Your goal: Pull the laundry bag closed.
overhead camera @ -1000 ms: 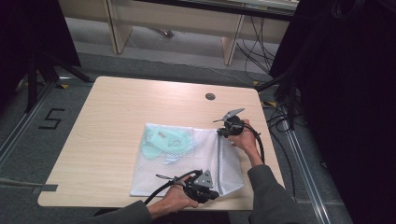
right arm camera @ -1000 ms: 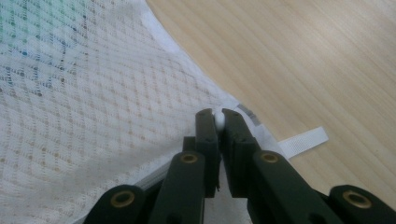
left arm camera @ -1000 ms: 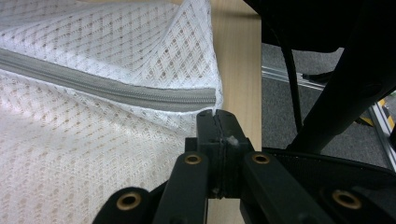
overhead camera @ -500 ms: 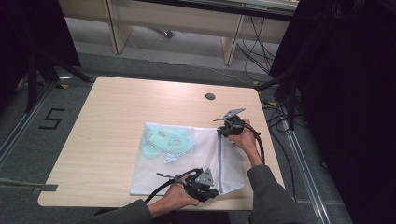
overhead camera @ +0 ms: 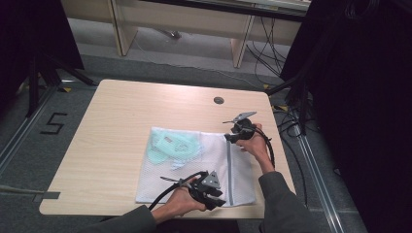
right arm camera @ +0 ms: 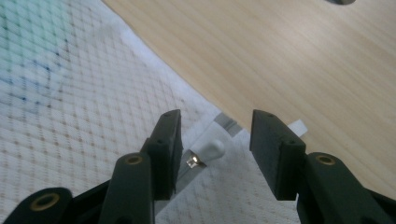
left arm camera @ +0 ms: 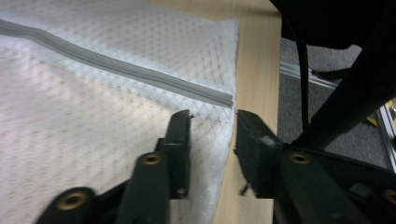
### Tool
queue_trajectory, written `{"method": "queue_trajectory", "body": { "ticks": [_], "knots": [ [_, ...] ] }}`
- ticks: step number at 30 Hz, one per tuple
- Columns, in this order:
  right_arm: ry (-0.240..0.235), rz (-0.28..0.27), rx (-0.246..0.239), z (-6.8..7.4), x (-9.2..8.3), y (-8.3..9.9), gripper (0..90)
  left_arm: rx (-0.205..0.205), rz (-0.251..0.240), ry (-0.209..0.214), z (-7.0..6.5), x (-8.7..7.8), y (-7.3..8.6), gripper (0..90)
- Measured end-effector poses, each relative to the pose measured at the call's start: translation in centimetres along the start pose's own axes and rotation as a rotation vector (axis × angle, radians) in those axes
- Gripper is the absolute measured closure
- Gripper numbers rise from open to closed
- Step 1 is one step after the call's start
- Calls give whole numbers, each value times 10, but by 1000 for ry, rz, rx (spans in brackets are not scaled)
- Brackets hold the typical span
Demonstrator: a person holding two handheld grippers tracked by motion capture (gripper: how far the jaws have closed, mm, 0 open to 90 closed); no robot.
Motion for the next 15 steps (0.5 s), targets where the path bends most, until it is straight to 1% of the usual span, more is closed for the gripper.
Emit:
{"method": "queue_trajectory", "body": {
  "ticks": [1,2,4,5,6,7,8,9,10,11,13,14,15],
  "knots": [
    [2,-19,4,0,-2,-2,527,8,0,-9,2,-3,-1,576],
    [2,-22,4,0,-5,-2,516,2,-6,-17,4,-5,-2,558],
    [-11,-9,14,4,-9,-1,493,0,-11,-30,7,-11,-3,525],
    [8,-39,7,3,-8,-4,489,-3,-11,-41,9,-13,-2,506],
    [3,-31,5,5,-10,-3,487,4,-17,-58,12,-16,-2,491],
    [-9,-26,9,8,-12,-2,484,17,-19,-60,14,-20,-1,485],
    [-10,-28,-1,9,-13,-2,480,-13,-27,-61,15,-23,0,476],
    [-13,-39,9,11,-14,-3,476,-12,-28,-76,18,-26,2,465],
    [-10,-43,-12,11,-15,-3,473,-9,-24,-90,22,-30,5,451],
    [-19,-39,4,14,-17,-2,470,-17,-31,-96,24,-34,7,440],
    [-19,-43,2,16,-20,-2,466,-32,-39,-113,29,-42,12,427],
    [-20,-53,-5,16,-22,-2,465,-28,-38,-125,32,-46,15,421],
    [-30,-59,7,19,-23,-1,465,-43,-43,-134,34,-50,18,416]
  ]
}}
Point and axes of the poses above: each handheld gripper's, and its own axes: x roughly forward along the jaws, y roughly out of its underside, z roughly to its left, the point moved 10 cm from there along x, roughly forward along the jaws, and after that the axes turned 15 degrees about z, right-handed, at the moved point
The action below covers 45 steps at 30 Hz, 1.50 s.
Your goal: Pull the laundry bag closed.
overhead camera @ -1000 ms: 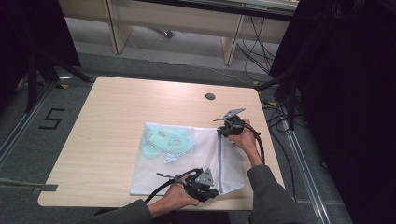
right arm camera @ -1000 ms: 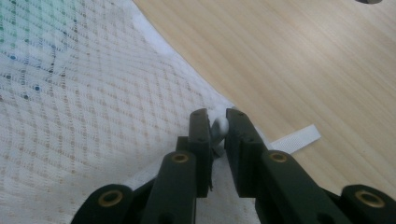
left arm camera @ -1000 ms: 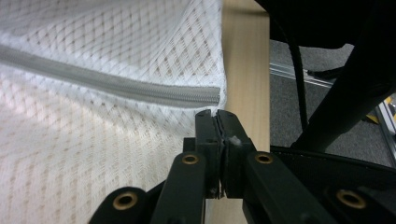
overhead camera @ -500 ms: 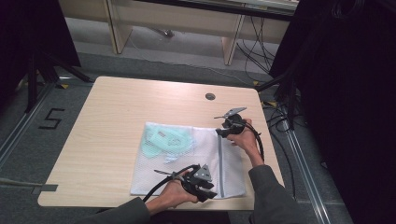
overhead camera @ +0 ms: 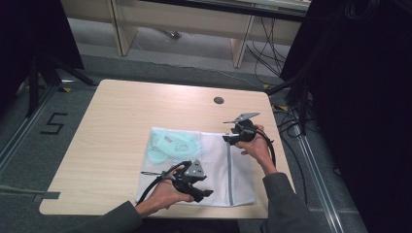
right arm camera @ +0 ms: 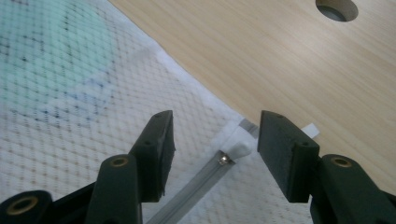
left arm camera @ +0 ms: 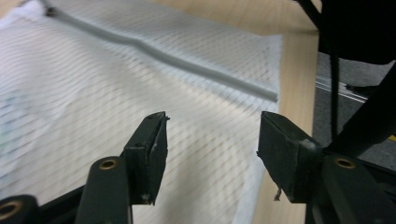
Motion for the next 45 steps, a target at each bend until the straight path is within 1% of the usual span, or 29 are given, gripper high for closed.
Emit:
{"method": "queue_trajectory", "body": {
  "ticks": [3,6,9,10,11,12,18,19,20,21,23,24,25,26,28,29,30,31,32,34,35,36,37,38,39,40,42,44,45],
  "knots": [
    [-4,1,4,4,-1,4,451,0,-9,-21,9,-10,7,396],
    [-12,12,14,10,-4,8,435,-28,-16,-32,15,-17,11,374],
    [-15,4,0,16,-8,10,433,-40,-21,-42,20,-24,15,365],
    [-23,20,-9,18,-11,12,430,-40,-23,-43,21,-27,16,364],
    [-17,-14,-5,20,-10,10,426,-47,-21,-45,22,-29,18,364],
    [-27,4,-10,22,-13,13,424,-50,-30,-54,24,-32,19,364],
    [-25,-20,-21,28,-19,20,411,-72,-53,-82,34,-48,27,350],
    [-35,9,-25,30,-21,25,410,-83,-60,-81,35,-49,28,345],
    [-29,-31,-18,31,-20,22,407,-94,-57,-87,36,-51,29,342],
    [-32,-15,-23,32,-21,25,403,-83,-63,-92,38,-52,30,336],
    [-30,-12,-30,34,-23,28,397,-111,-53,-94,39,-54,34,322],
    [-44,17,-30,37,-26,32,397,-103,-56,-101,41,-54,34,318],
    [-39,-28,-23,37,-24,30,395,-85,-48,-99,41,-55,36,314],
    [-36,-21,-36,37,-26,31,392,-111,-47,-96,40,-56,37,310],
    [-41,-2,-34,40,-29,36,390,-94,-49,-117,42,-57,38,295],
    [-29,-38,-35,39,-28,34,389,-108,-56,-126,42,-58,38,287],
    [-38,-32,-41,40,-30,36,388,-91,-45,-130,43,-60,40,281],
    [-38,-42,-49,41,-30,36,386,-103,-53,-133,43,-61,41,278],
    [-45,-8,-32,42,-32,41,384,-111,-58,-131,43,-61,41,275],
    [-40,-31,-29,43,-32,42,382,-101,-48,-145,45,-64,44,269],
    [-47,-3,-36,44,-35,47,379,-103,-48,-149,46,-64,45,268],
    [-40,-32,-22,44,-33,46,377,-107,-45,-147,46,-65,46,268],
    [-40,-27,-35,45,-34,47,376,-97,-44,-155,47,-65,47,266],
    [-41,-11,-28,45,-35,50,375,-106,-55,-154,47,-65,46,263],
    [-50,0,-36,46,-37,53,373,-115,-41,-153,47,-66,49,262],
    [-44,-35,-22,47,-36,51,370,-96,-39,-161,48,-67,49,261],
    [-40,-37,-33,47,-37,53,364,-119,-53,-159,48,-67,49,252],
    [-51,-25,-20,49,-40,56,363,-110,-43,-159,49,-69,51,249],
    [-45,-42,-24,49,-40,56,361,-98,-42,-161,49,-70,52,249]
  ]
}}
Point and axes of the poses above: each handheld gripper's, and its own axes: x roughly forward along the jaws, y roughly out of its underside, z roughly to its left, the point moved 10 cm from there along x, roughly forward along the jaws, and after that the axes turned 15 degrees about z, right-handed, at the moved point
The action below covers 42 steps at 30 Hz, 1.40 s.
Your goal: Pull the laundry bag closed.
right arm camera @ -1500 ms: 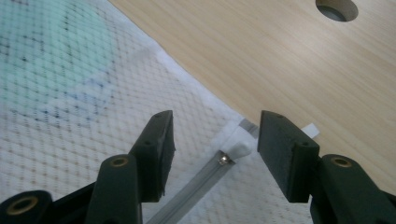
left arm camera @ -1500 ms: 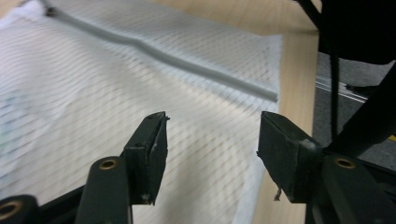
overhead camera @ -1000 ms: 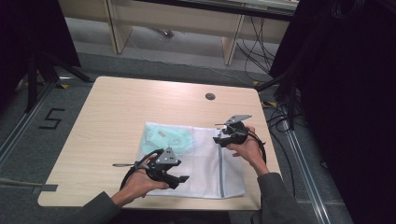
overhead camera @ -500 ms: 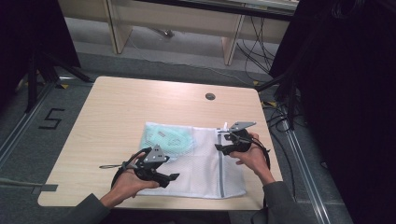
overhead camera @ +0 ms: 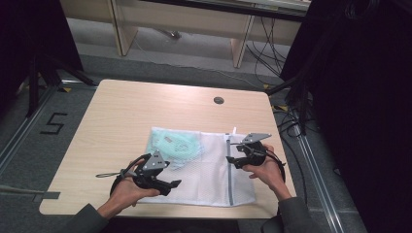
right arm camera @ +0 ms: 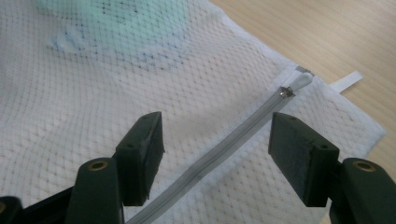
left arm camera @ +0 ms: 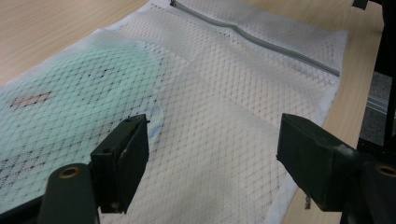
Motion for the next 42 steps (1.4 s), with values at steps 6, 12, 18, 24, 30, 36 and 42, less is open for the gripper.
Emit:
{"method": "queue_trajectory", "body": {
  "ticks": [6,12,18,24,30,36,42],
  "knots": [
    [-9,9,-10,8,-4,9,349,-14,-10,-6,0,-4,4,241],
    [-43,9,7,20,-8,19,334,-36,-13,-6,2,-7,9,235],
    [-58,37,-11,28,-8,34,322,-44,-5,-10,5,-8,15,232],
    [-61,29,16,32,-13,45,310,-9,2,-23,4,-14,20,232],
    [-63,49,29,36,-16,58,298,-41,3,-27,4,-16,26,230],
    [-45,70,11,36,-20,69,292,-42,3,-28,5,-19,30,228],
    [-28,61,21,39,-20,79,281,-84,-39,-11,3,-24,30,225]
  ]
}}
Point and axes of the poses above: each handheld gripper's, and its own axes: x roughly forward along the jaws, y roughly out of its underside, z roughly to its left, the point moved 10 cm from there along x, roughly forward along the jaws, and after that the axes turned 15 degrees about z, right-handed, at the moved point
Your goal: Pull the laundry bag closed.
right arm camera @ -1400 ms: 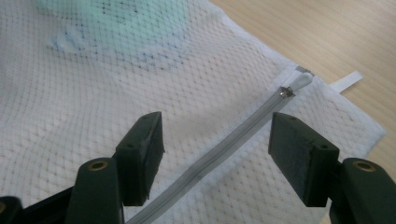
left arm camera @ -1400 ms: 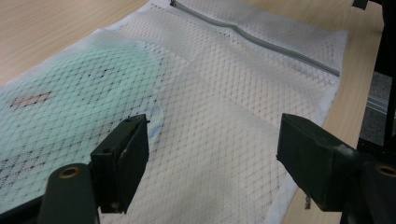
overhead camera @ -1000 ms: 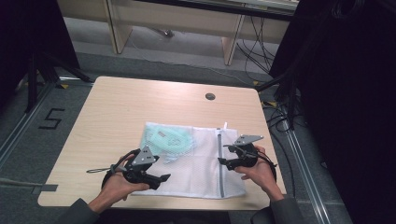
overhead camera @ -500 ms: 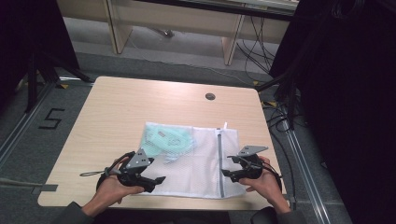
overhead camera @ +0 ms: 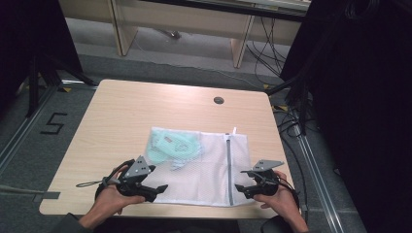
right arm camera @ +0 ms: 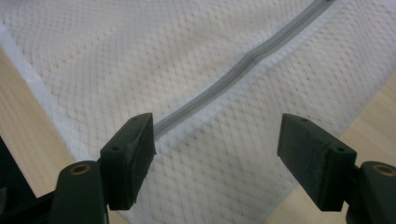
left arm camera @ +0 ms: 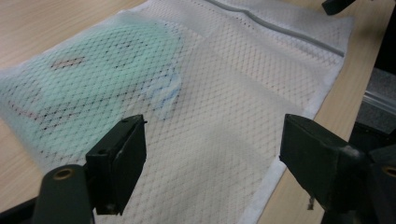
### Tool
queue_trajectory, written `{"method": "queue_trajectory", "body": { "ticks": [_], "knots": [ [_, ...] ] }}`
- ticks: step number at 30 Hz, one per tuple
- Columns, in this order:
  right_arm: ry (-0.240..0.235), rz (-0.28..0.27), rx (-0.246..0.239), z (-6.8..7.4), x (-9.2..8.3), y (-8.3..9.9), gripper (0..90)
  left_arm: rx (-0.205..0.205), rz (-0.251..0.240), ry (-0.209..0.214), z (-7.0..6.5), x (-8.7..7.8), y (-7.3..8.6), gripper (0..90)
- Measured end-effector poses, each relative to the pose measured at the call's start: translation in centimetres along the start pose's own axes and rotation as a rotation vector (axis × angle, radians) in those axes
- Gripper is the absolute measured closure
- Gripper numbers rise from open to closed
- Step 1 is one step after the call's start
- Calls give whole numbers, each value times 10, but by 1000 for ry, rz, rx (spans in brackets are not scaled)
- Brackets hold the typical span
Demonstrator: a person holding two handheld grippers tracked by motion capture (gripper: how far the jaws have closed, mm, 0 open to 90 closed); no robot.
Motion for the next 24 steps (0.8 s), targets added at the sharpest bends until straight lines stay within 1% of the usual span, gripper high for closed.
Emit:
{"method": "queue_trajectory", "body": {
  "ticks": [1,2,3,4,5,6,7,8,9,10,12,13,14,18,19,21,24],
  "knots": [
    [-9,40,-3,1,-2,6,281,9,3,-3,0,-1,1,225],
    [-5,14,12,2,0,5,280,13,13,-4,0,-3,3,225],
    [-1,22,8,1,0,8,280,0,5,-4,-1,-3,3,225],
    [0,22,8,1,0,9,280,13,2,-7,0,-4,4,225],
    [0,28,10,1,-1,12,279,8,3,-6,-1,-5,5,225],
    [2,28,16,1,-1,13,278,16,11,-19,0,-6,7,225],
    [-1,33,23,2,-2,15,278,-9,3,-12,-1,-6,8,225],
    [6,26,17,1,-2,15,277,-9,0,-17,-1,-6,10,225],
    [5,25,22,2,-3,16,276,-9,24,-14,-2,-6,14,225],
    [1,43,13,2,-6,18,275,-19,13,-22,-2,-6,13,225],
    [7,33,16,3,-4,18,274,-21,15,-30,-1,-5,14,225],
    [6,36,15,3,-5,19,274,-24,11,-26,-1,-5,13,225],
    [9,23,19,3,-4,17,274,-18,20,-30,0,-5,14,225],
    [11,25,19,2,-5,17,275,-25,8,-27,-1,-5,12,225],
    [1,27,45,5,-5,18,275,-15,19,-32,0,-5,14,225],
    [12,18,16,2,-5,16,275,-17,19,-32,0,-5,13,225],
    [13,17,15,2,-5,16,275,3,29,-36,1,-5,14,225]
  ]
}}
Point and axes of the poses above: each handheld gripper's, and its own axes: x roughly forward along the jaws, y roughly out of its underside, z roughly to its left, the point moved 10 cm from there along x, roughly forward along the jaws, and after that the axes turned 15 degrees about z, right-handed, at the moved point
